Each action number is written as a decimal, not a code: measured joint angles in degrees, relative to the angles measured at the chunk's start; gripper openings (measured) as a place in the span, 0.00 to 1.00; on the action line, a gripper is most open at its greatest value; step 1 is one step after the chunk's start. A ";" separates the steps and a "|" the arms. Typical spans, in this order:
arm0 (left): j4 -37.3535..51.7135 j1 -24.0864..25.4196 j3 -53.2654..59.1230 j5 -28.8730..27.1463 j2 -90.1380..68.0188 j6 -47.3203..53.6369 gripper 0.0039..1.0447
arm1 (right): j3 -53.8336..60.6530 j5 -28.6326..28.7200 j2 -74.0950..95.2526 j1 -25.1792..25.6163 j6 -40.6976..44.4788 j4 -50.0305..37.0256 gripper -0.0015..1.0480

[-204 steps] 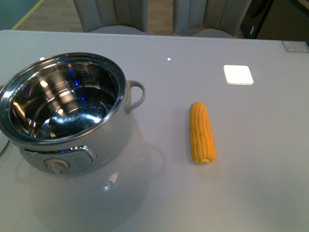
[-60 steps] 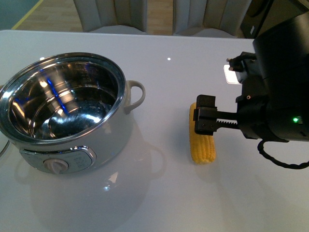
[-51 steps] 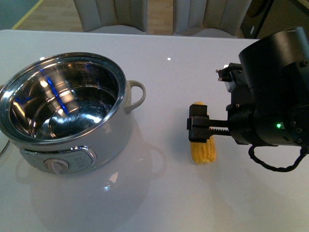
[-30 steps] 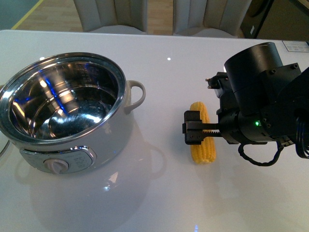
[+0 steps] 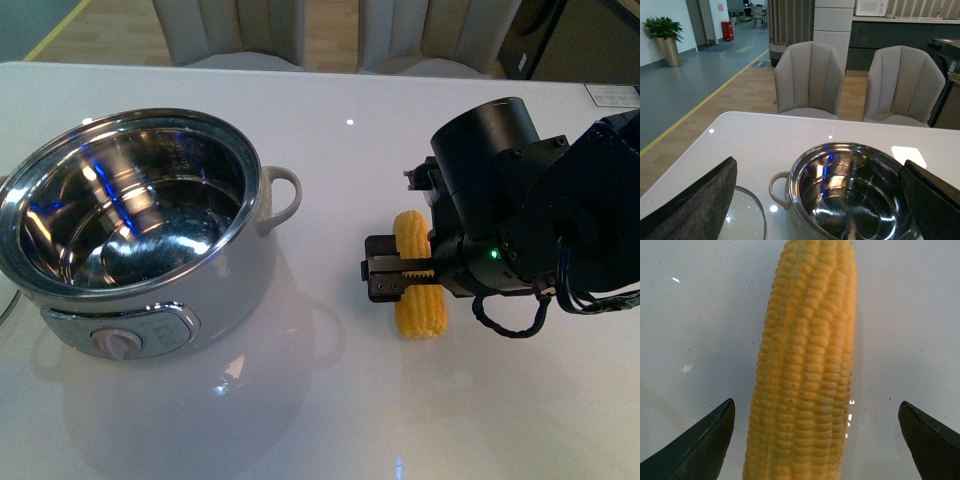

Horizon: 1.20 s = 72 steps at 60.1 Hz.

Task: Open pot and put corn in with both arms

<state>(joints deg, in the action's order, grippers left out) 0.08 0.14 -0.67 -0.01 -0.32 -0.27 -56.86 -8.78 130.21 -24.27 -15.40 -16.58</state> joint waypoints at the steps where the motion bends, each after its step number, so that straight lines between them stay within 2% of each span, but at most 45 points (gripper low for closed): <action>1: 0.00 0.00 0.00 0.00 0.00 0.00 0.94 | -0.09 -0.02 0.04 -0.07 0.00 0.07 0.92; 7: 0.00 0.00 0.00 0.00 0.00 0.00 0.94 | -0.59 -0.46 0.35 -0.59 0.00 0.31 0.91; 27: 0.00 0.02 0.00 0.00 0.00 0.00 0.94 | -1.46 -2.12 1.25 -1.22 0.22 2.54 0.43; 39: 0.00 0.02 0.00 0.00 0.00 0.00 0.94 | -1.88 -2.16 1.33 -1.22 0.22 3.30 0.27; 48: 0.00 0.00 0.00 0.00 0.00 0.00 0.94 | -1.55 -2.36 1.31 -1.11 0.17 2.62 0.21; 72: 0.00 0.00 0.00 0.00 0.00 0.00 0.94 | 4.39 2.01 -8.39 2.32 -7.37 -2.67 0.17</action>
<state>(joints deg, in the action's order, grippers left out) 0.08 0.14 -0.67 -0.01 -0.32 -0.27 -52.47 -6.76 121.82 -21.96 -22.76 -19.25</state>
